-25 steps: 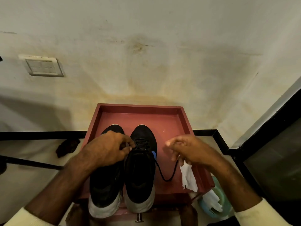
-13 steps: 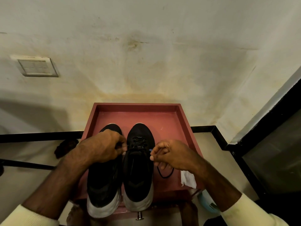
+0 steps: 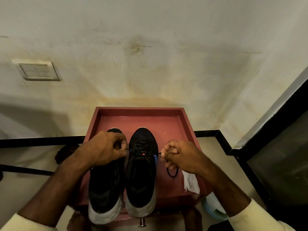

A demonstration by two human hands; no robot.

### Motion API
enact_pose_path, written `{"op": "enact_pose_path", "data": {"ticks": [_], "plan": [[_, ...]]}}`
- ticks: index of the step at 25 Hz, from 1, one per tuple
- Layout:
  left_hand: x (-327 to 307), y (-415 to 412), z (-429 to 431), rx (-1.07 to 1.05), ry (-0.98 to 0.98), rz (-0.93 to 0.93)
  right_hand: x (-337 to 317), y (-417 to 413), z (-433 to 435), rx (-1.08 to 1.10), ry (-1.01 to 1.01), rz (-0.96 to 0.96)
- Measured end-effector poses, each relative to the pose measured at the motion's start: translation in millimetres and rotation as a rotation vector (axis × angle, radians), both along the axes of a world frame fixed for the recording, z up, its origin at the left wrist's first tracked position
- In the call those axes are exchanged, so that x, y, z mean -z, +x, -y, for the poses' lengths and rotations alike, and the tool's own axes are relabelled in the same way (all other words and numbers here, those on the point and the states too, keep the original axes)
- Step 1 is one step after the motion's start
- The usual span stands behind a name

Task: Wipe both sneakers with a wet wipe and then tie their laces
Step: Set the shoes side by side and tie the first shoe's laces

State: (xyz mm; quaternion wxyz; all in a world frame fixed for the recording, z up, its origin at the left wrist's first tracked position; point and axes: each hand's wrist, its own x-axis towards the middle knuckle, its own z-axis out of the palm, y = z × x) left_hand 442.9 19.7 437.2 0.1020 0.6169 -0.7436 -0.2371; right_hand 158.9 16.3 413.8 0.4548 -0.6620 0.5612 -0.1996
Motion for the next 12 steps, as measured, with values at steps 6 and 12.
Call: {"op": "enact_pose_path", "data": {"ticks": [6, 12], "plan": [[-13.5, -9.3, -3.4, -0.192, 0.041, -0.431, 2.4, 8.0, 5.1, 0.153, 0.056, 0.396], [-8.7, -19.2, -3.1, -0.307, 0.18, -0.782, 4.0, 25.4, 1.9, 0.178, 0.035, 0.538]]}}
